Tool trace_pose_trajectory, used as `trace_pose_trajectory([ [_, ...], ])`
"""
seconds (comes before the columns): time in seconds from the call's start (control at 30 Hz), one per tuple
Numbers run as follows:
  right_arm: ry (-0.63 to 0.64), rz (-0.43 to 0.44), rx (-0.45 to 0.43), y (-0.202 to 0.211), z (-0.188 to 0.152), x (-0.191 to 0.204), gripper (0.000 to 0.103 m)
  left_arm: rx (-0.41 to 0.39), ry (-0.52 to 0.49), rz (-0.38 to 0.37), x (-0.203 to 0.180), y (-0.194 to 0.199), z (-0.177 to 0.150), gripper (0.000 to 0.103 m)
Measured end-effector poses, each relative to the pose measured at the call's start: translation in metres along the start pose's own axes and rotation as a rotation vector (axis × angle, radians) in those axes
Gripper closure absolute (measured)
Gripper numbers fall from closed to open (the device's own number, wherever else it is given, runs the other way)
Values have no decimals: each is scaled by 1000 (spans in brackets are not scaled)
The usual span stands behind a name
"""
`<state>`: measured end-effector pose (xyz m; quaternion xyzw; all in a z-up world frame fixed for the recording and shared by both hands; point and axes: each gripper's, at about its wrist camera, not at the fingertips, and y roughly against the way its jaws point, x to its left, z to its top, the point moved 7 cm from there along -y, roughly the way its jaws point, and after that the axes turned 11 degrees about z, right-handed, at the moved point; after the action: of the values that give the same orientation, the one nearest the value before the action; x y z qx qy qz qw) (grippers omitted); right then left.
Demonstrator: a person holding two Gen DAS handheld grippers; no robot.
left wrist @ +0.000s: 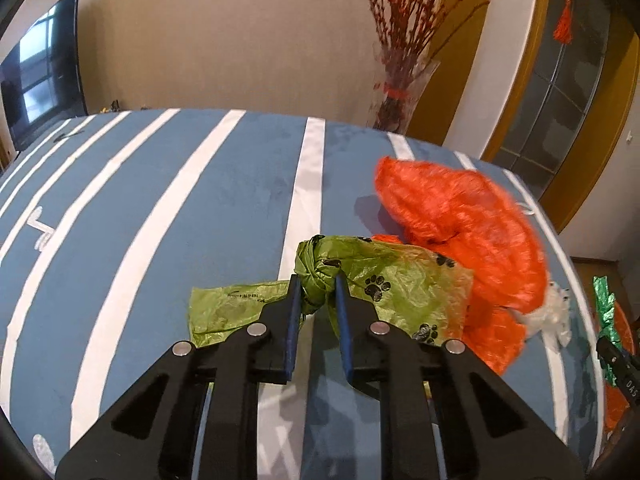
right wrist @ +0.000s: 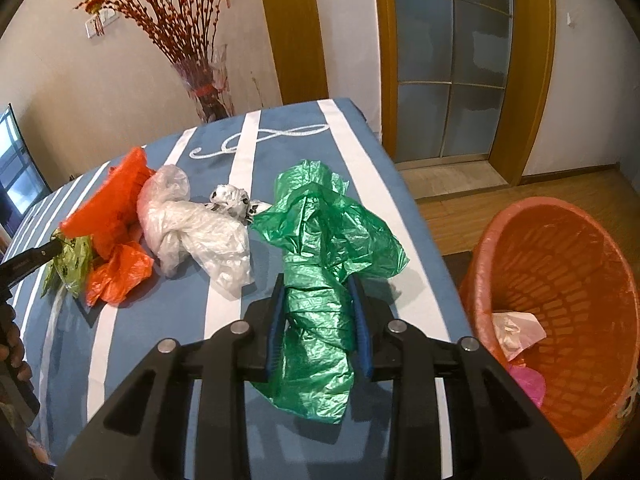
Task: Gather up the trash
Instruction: 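Carry both green bags over the wastebasket and open both tools to drop them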
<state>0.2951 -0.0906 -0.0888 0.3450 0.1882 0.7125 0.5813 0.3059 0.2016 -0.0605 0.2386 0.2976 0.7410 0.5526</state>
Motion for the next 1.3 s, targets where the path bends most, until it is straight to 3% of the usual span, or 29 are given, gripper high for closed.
trace_pose_trajectory([
  [0.53,-13,11,-75,69,-18,-14,73,-103,-39,-116,-44,84,-5,87],
  [1.0,-57,-56,-182,139,-29,-55,73,-159,-167,-287,-153,142,-32,87],
  [1.3,-120,-125,-231,167,-38,-103,73,-108,-221,-382,-218,148,-62,87],
])
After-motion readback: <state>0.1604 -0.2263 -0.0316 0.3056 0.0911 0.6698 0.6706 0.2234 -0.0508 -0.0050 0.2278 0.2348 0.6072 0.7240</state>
